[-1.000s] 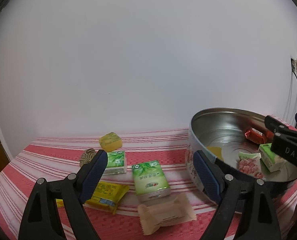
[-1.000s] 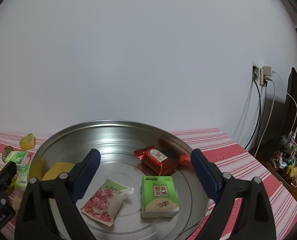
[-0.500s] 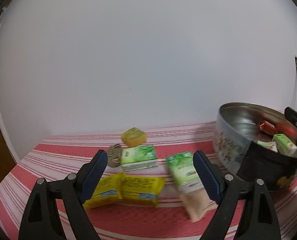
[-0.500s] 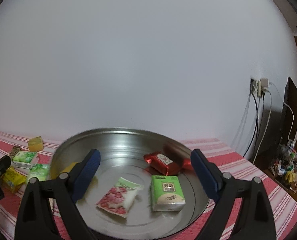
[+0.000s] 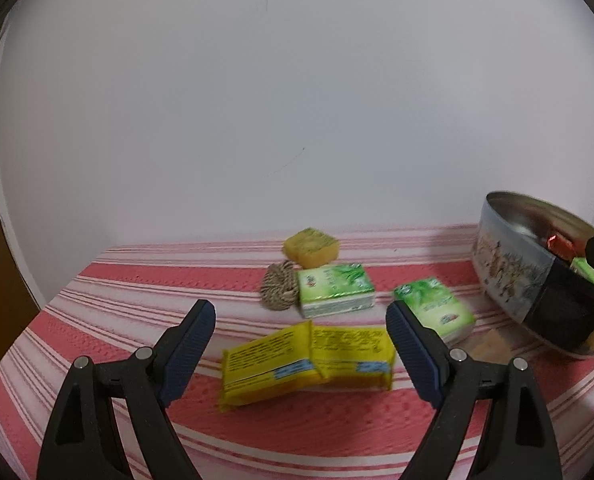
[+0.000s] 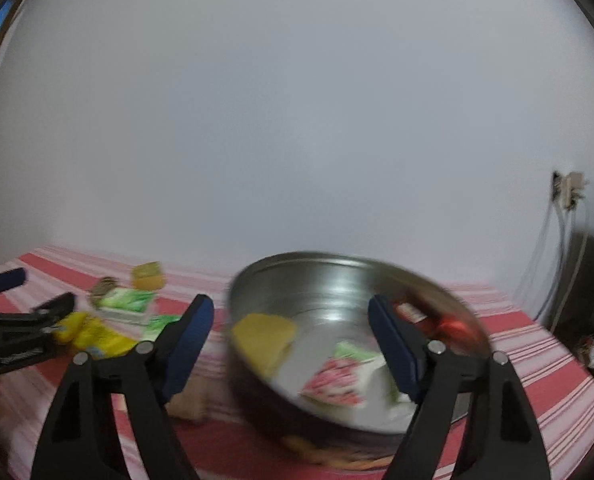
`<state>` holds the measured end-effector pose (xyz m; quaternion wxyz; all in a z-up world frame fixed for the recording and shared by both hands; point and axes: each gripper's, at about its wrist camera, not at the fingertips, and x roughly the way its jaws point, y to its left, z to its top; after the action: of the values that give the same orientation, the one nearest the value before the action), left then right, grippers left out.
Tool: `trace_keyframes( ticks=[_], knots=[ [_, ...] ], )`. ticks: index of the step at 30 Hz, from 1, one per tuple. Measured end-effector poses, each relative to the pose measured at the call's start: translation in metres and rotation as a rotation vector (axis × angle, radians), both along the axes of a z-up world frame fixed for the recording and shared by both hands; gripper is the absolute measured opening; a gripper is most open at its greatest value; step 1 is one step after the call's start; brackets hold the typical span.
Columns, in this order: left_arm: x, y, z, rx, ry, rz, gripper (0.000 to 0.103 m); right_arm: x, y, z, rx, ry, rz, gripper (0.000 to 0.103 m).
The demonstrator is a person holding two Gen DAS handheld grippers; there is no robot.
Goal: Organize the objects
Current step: 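Move both grippers back to the snacks and grasp the beige pastry bag with the right gripper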
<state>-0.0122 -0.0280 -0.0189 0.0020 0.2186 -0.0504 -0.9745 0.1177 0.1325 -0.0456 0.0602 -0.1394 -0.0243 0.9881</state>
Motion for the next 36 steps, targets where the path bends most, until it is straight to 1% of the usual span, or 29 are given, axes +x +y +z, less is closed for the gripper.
trace_keyframes(
  ticks=[4,7,10,12,13,14,15,17,19,23,25,26,27,28,29,30,32,33,34,36],
  knots=[
    [-0.006,-0.017,-0.004,0.034,-0.053,-0.024,0.089,-0.002,-0.021,0.000,-0.052,-0.047,0.063,0.081],
    [-0.011,-0.031,-0.008,0.059,-0.114,-0.052,0.089,-0.010,-0.040,-0.005,-0.095,-0.123,0.126,0.081],
    [-0.021,-0.039,-0.018,0.065,-0.198,-0.078,0.089,-0.026,-0.060,-0.019,-0.110,-0.246,0.180,0.080],
    [-0.024,-0.047,-0.026,0.076,-0.264,-0.094,0.089,-0.034,-0.070,-0.030,-0.096,-0.332,0.168,0.080],
    [-0.026,-0.049,-0.028,0.079,-0.281,-0.095,0.089,-0.037,-0.071,-0.031,-0.104,-0.346,0.163,0.081],
    [-0.026,-0.051,-0.030,0.081,-0.291,-0.096,0.089,-0.040,-0.072,-0.034,-0.121,-0.369,0.162,0.081],
    [-0.027,-0.053,-0.031,0.081,-0.303,-0.092,0.089,-0.047,-0.073,-0.039,-0.137,-0.412,0.162,0.081],
    [-0.027,-0.056,-0.032,0.076,-0.311,-0.078,0.089,-0.060,-0.073,-0.048,-0.138,-0.481,0.155,0.081],
    [-0.027,-0.056,-0.032,0.069,-0.311,-0.075,0.089,-0.068,-0.070,-0.055,-0.149,-0.516,0.145,0.081],
    [-0.027,-0.050,-0.034,0.028,-0.321,-0.089,0.089,-0.088,-0.067,-0.069,-0.154,-0.602,0.121,0.081],
    [-0.026,-0.049,-0.035,-0.010,-0.326,-0.096,0.089,-0.094,-0.066,-0.072,-0.148,-0.622,0.124,0.086],
    [-0.025,-0.050,-0.035,-0.024,-0.326,-0.096,0.089,-0.095,-0.067,-0.072,-0.141,-0.625,0.132,0.086],
    [-0.025,-0.053,-0.035,-0.033,-0.330,-0.098,0.089,-0.096,-0.069,-0.073,-0.127,-0.630,0.135,0.083],
    [-0.025,-0.055,-0.035,-0.029,-0.333,-0.102,0.089,-0.096,-0.070,-0.073,-0.110,-0.632,0.135,0.075],
    [-0.025,-0.061,-0.035,-0.010,-0.345,-0.117,0.089,-0.095,-0.071,-0.072,-0.093,-0.629,0.142,0.064],
    [-0.025,-0.065,-0.036,0.006,-0.357,-0.129,0.089,-0.094,-0.071,-0.072,-0.086,-0.625,0.147,0.059],
    [-0.028,-0.072,-0.040,0.029,-0.390,-0.151,0.089,-0.093,-0.071,-0.073,-0.077,-0.622,0.167,0.056],
    [-0.029,-0.075,-0.044,0.028,-0.408,-0.149,0.089,-0.091,-0.071,-0.072,-0.079,-0.620,0.177,0.054],
    [-0.030,-0.076,-0.047,0.028,-0.424,-0.140,0.089,-0.091,-0.071,-0.072,-0.082,-0.617,0.192,0.048],
    [-0.034,-0.080,-0.051,0.045,-0.450,-0.127,0.089,-0.089,-0.072,-0.072,-0.075,-0.611,0.228,0.048]
  ],
)
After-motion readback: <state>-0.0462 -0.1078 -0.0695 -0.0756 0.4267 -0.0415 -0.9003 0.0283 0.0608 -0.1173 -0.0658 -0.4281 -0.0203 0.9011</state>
